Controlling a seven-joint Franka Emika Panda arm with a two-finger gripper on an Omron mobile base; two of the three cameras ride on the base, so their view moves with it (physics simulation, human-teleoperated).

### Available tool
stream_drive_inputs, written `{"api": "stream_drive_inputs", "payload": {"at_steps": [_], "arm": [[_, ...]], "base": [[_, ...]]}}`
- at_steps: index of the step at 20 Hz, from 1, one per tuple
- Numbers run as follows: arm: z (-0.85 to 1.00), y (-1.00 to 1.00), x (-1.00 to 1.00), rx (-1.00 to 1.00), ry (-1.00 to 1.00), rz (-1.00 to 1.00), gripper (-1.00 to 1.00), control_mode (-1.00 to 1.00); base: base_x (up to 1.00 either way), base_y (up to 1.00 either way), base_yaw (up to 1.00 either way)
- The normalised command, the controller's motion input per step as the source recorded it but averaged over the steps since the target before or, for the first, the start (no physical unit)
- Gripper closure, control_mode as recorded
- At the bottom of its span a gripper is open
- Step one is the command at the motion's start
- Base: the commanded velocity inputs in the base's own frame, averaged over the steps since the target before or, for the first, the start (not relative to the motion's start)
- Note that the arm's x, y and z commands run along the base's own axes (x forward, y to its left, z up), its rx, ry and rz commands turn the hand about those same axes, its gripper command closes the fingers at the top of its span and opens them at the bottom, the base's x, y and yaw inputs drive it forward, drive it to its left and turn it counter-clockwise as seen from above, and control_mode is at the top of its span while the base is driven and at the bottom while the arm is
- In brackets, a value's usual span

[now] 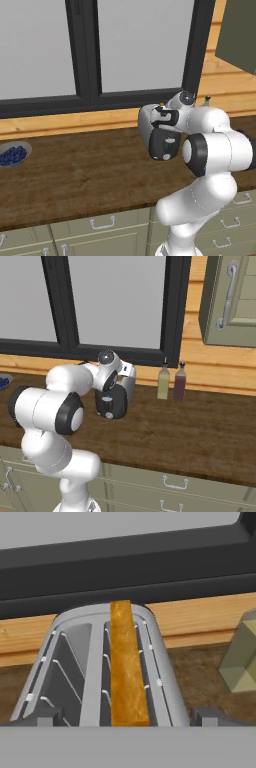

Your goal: Start the toaster. Once the lever pops up, take the bread to the plate on the dining counter.

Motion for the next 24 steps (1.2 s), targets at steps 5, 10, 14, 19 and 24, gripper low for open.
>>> {"api": "stream_drive_inputs", "payload": {"at_steps": [5, 10, 14, 19, 24], "arm": [[-0.19, -0.07, 0.3, 0.0, 0.0, 0.0, -1.0, -1.0], [-0.42, -0.01, 0.19, 0.0, 0.08, 0.0, 1.0, -1.0], [-0.27, 0.0, 0.0, 0.0, 0.05, 0.0, 1.0, -1.0], [0.01, 0.0, -0.06, 0.0, 0.0, 0.0, 1.0, -1.0], [0.29, 0.0, -0.14, 0.0, 0.0, 0.0, 1.0, -1.0]], "base": [[0.0, 0.0, 0.0], [0.0, 0.0, 0.0], [0.0, 0.0, 0.0], [0.0, 0.0, 0.0], [0.0, 0.0, 0.0]]}}
